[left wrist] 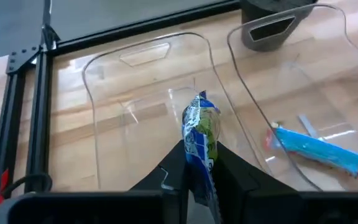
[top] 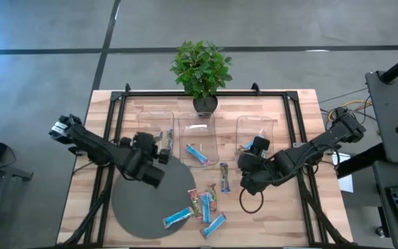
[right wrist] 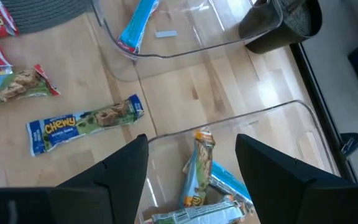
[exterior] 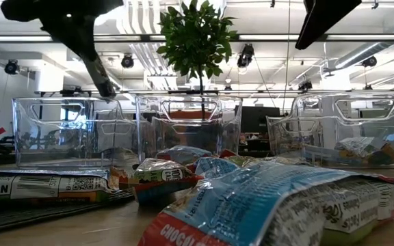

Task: Pick and place Granola Bars by type
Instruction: Put the violet granola bar into the left transparent bin

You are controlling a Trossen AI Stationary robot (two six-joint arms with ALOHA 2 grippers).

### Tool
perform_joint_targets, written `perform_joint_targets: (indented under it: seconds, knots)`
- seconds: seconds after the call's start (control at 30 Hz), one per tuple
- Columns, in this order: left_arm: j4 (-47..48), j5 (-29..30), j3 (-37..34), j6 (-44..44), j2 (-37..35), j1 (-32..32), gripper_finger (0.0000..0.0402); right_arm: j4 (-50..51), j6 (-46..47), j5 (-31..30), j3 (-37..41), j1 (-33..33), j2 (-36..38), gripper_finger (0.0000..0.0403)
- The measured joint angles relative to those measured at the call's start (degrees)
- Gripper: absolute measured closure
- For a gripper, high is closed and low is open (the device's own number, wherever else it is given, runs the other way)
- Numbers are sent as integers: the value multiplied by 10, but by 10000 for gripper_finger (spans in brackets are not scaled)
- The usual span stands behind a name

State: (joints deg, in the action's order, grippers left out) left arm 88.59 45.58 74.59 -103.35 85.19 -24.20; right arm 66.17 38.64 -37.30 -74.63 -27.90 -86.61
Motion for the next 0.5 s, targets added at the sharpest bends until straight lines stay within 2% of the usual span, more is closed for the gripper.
perform_joint_targets:
  seconds: [0.13,0.33,0.5]
  knots:
    - [15,6,-2,-58,22,10,366,-3,-7,0,0,6,0,170]
    - [7,16,-70,-92,19,53,365,-17,12,-1,0,27,0,170]
    - [-36,-33,-102,-103,5,86,331,-25,32,-1,0,44,0,170]
